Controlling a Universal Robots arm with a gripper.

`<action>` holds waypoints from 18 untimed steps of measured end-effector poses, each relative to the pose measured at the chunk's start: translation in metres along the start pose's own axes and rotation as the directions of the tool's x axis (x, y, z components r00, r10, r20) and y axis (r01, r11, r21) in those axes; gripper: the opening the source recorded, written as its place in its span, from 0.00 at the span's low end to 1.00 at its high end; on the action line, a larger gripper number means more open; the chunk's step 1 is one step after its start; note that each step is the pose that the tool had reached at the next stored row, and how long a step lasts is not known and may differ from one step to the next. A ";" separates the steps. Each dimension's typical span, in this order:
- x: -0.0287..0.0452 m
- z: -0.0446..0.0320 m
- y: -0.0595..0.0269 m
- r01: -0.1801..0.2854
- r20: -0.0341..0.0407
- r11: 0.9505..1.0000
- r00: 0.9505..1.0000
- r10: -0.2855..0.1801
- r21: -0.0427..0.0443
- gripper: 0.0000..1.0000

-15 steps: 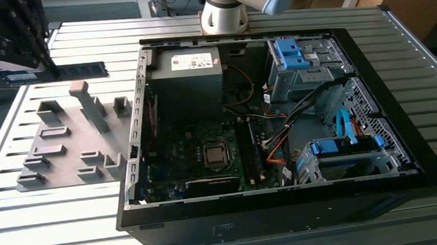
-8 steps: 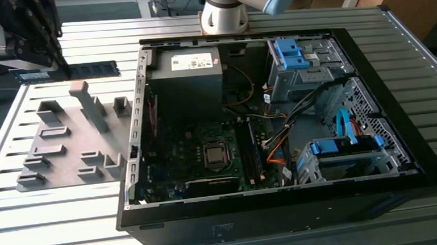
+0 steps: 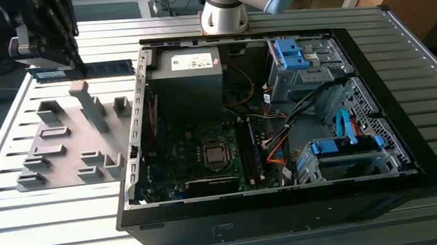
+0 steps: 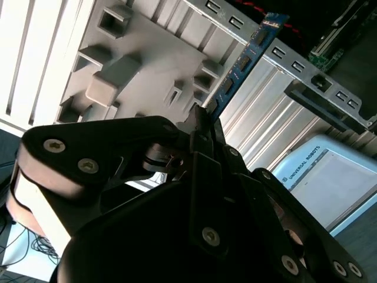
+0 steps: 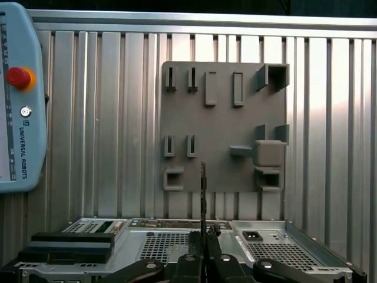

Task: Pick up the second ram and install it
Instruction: 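Pick up the second ram and move it above second insertion slot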

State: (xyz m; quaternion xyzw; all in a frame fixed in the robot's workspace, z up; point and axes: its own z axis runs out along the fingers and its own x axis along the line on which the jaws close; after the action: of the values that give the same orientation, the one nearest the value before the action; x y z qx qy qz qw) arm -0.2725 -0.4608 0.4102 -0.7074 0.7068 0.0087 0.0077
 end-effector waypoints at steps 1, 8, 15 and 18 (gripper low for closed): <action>0.0000 0.0000 -0.0025 0.000 0.000 1.000 1.000 0.000 0.000 0.14; 0.0000 0.0000 -0.0210 0.000 0.000 1.000 1.000 0.000 0.000 0.14; 0.0000 0.0000 -0.0393 0.000 0.000 1.000 1.000 0.000 0.000 0.14; 0.0000 0.0001 -0.0474 0.000 0.000 1.000 1.000 0.000 0.000 0.14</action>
State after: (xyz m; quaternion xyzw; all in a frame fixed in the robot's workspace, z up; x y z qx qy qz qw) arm -0.2251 -0.4608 0.4101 -0.7074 0.7068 0.0087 0.0077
